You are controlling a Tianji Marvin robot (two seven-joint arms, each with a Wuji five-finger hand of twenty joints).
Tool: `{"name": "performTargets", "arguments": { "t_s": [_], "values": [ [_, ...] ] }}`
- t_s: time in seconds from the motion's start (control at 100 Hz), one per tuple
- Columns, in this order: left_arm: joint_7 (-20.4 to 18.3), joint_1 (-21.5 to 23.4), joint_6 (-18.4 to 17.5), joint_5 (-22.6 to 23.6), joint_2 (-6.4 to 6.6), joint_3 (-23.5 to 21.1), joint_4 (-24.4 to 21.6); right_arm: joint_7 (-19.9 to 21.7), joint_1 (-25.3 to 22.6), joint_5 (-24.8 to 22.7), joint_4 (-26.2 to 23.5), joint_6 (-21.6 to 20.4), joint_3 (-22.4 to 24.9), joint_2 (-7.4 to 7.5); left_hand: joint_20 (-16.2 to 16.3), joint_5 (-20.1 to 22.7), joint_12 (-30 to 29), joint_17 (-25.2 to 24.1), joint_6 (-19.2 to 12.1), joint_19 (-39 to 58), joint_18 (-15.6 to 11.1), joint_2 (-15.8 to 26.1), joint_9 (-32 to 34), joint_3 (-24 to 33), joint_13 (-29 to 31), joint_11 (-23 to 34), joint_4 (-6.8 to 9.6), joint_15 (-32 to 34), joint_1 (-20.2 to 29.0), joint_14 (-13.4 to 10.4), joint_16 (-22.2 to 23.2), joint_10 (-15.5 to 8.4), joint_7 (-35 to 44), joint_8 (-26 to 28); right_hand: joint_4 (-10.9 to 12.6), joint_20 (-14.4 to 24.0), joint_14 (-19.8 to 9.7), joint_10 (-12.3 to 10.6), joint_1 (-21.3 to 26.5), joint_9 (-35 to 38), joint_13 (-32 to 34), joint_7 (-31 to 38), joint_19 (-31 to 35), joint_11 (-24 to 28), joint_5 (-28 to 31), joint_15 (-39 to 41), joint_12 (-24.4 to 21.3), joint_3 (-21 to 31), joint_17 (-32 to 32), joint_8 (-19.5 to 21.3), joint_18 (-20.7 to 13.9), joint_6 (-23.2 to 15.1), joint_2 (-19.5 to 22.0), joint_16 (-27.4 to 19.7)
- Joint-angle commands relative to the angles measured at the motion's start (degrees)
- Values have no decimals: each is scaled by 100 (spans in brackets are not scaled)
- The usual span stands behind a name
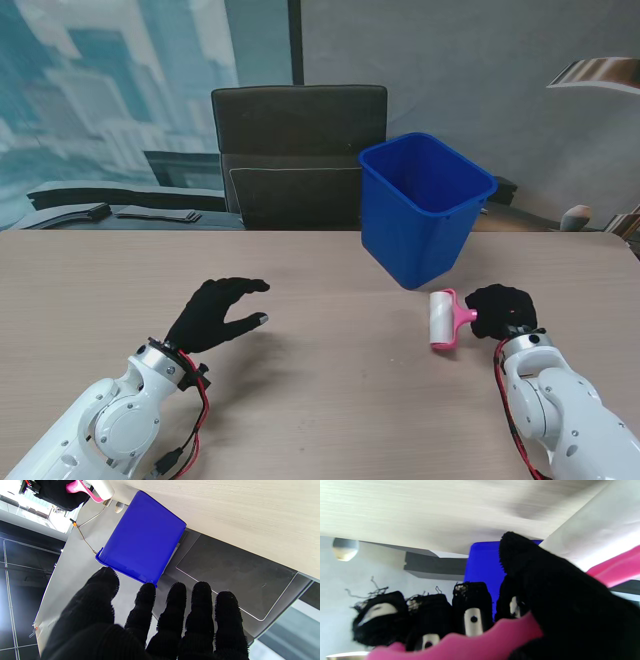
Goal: Replace a lint-roller refill
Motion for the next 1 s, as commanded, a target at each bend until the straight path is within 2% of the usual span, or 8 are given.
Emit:
{"name": "performTargets", "arguments": {
  "t_s": [0.0, 0.17, 0.28, 0.43, 0.49, 0.6, 0.75, 0.99],
  "values": [
    [-111, 9, 34, -59, -24, 18, -37, 14, 68, -35, 219, 22, 44, -14, 109, 145, -94, -6, -93, -62, -30, 375, 24, -20, -26, 20, 62, -52, 99, -100, -35, -131, 62, 95, -127, 78, -2861, -45, -46, -20, 194, 67, 326, 68, -61, 376, 61, -14, 40, 82, -1874, -93, 273, -30],
    [-101, 4, 41, -84, -31, 24, -42, -51, 377, -21, 789, 107, -112, 27, 112, 139, -96, -12, -88, -55, -26, 437, 27, -131, -28, 23, -33, -50, 113, -101, -35, -127, 73, 94, -38, 74, -2720, -29, -50, -127, 194, 35, 211, -40, -121, 99, -25, -77, -154, 59, -1849, -83, 281, -196],
    [-93, -3, 22, -63, -28, 30, -32, -22, 493, -9, 1011, 104, -239, 57, 113, 133, -96, -15, -90, -52, -28, 428, 31, -162, -39, 25, -50, -53, 148, -93, -36, -130, 75, 92, -106, 83, -1949, 138, -209, -556, 186, -348, -437, -649, -323, -1138, -545, -136, -863, -160, -1474, 76, 251, -1104],
    [-101, -5, 16, -55, -25, 33, -21, 182, 425, -92, 999, -57, -209, 105, 111, 131, -98, -16, -94, -56, -22, 422, 22, -188, -30, 21, -51, -49, 169, -105, -36, -127, 76, 90, -564, 54, -1072, 641, -202, -1436, -218, -1507, -1340, -1792, -1007, -3316, -1583, -384, -1782, -1447, -1062, 442, -172, -2150],
    [-99, -5, 17, -52, -25, 34, -17, 363, 340, -110, 908, -96, -149, 116, 111, 129, -97, -16, -89, -55, -22, 418, 22, -191, -33, 22, -47, -52, 179, -96, -37, -127, 75, 89, -610, 58, -804, 786, -143, -1825, -672, -1889, -1701, -2343, -1401, -4182, -2136, -439, -2206, -2393, -946, 546, -316, -2286],
    [-103, -10, 25, -57, -25, 41, -15, 643, 162, -200, 690, -145, -21, 138, 110, 128, -98, -16, -89, -55, -22, 411, 19, -200, -41, 20, -42, -55, 183, -94, -37, -128, 72, 87, -596, 66, -543, 821, -349, -2568, -1608, -2870, -2318, -3087, -1975, -5348, -2863, -416, -3064, -3391, -815, 911, -337, -2478],
    [-116, -21, 32, -66, -24, 53, -8, 853, -60, -341, 425, -169, 146, 152, 110, 122, -98, -17, -84, -56, -22, 390, 15, -207, -38, 19, -32, -54, 184, -97, -38, -123, 69, 85, -246, 26, -360, 918, -869, -3713, -2961, -4930, -3132, -3863, -2348, -6448, -3603, -611, -4131, -3367, -770, 1253, 100, -2826],
    [-56, 13, 143, -24, -32, 45, -53, 719, -423, -528, 36, -251, 478, 133, 101, 95, -96, -57, -48, -86, 19, 310, -18, -220, -88, 14, -17, -71, 152, -56, -41, -98, 47, 78, -328, -68, -249, 986, -1257, -4764, -3996, -5655, -3719, -4289, -3017, -6924, -3983, -1127, -4832, -3823, -770, 1512, 459, -3035]
  ]
}}
